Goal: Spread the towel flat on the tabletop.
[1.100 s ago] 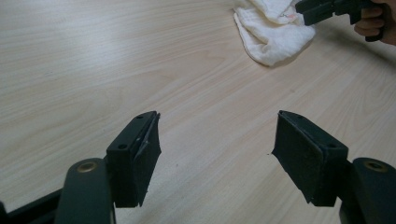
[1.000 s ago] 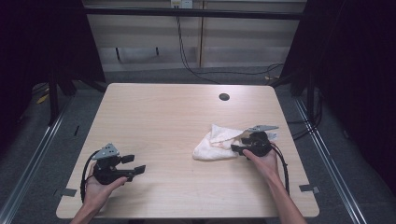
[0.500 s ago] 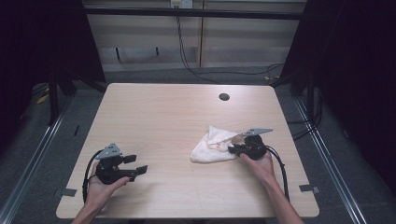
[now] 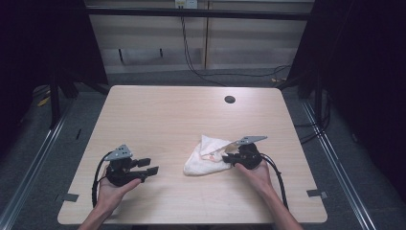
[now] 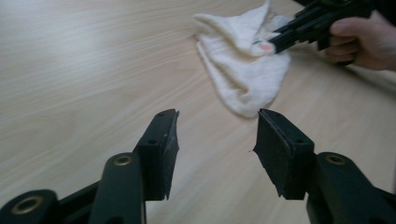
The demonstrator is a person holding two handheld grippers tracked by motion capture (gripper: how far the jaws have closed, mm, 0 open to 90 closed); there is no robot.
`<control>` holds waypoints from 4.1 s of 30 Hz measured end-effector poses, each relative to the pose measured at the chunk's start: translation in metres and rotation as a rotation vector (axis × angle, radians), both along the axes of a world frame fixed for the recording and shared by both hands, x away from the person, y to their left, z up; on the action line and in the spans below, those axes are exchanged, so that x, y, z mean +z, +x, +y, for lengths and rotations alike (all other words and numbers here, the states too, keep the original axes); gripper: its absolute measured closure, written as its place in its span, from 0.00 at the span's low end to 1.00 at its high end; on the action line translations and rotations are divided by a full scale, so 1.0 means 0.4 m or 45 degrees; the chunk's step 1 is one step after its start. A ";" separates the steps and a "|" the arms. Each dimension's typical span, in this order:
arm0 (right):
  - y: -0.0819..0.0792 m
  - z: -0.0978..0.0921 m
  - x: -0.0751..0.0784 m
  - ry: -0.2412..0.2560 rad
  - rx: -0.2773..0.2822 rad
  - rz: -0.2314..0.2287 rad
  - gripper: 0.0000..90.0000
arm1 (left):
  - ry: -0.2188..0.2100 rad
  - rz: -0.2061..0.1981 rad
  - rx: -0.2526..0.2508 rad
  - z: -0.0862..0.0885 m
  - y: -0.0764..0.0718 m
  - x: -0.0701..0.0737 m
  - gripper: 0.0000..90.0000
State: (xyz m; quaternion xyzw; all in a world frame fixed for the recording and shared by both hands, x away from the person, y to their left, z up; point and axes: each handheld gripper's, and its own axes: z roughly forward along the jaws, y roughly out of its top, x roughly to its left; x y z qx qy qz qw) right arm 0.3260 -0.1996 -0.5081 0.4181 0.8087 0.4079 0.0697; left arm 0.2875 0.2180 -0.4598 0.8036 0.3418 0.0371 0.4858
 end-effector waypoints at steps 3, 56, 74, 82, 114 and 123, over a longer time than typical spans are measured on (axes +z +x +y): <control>-0.007 0.021 0.001 0.009 0.036 0.015 0.92 | 0.016 -0.001 -0.005 -0.003 -0.007 -0.001 0.61; -0.075 -0.114 0.067 0.065 -0.094 -0.071 0.60 | 0.276 0.086 -0.207 -0.155 0.008 -0.090 0.83; -0.114 -0.076 0.052 0.060 -0.022 -0.084 0.92 | 0.303 0.029 -0.093 -0.163 0.104 -0.095 0.77; -0.115 -0.089 0.057 0.068 -0.101 -0.081 0.95 | 0.151 -0.009 -0.102 -0.221 0.038 -0.040 0.59; -0.118 -0.105 0.038 0.037 -0.148 -0.075 0.93 | 0.100 -0.052 -0.277 -0.397 0.020 -0.060 0.73; -0.120 -0.111 0.044 0.048 -0.154 -0.096 0.92 | 0.157 -0.026 -0.295 -0.396 0.014 -0.089 0.74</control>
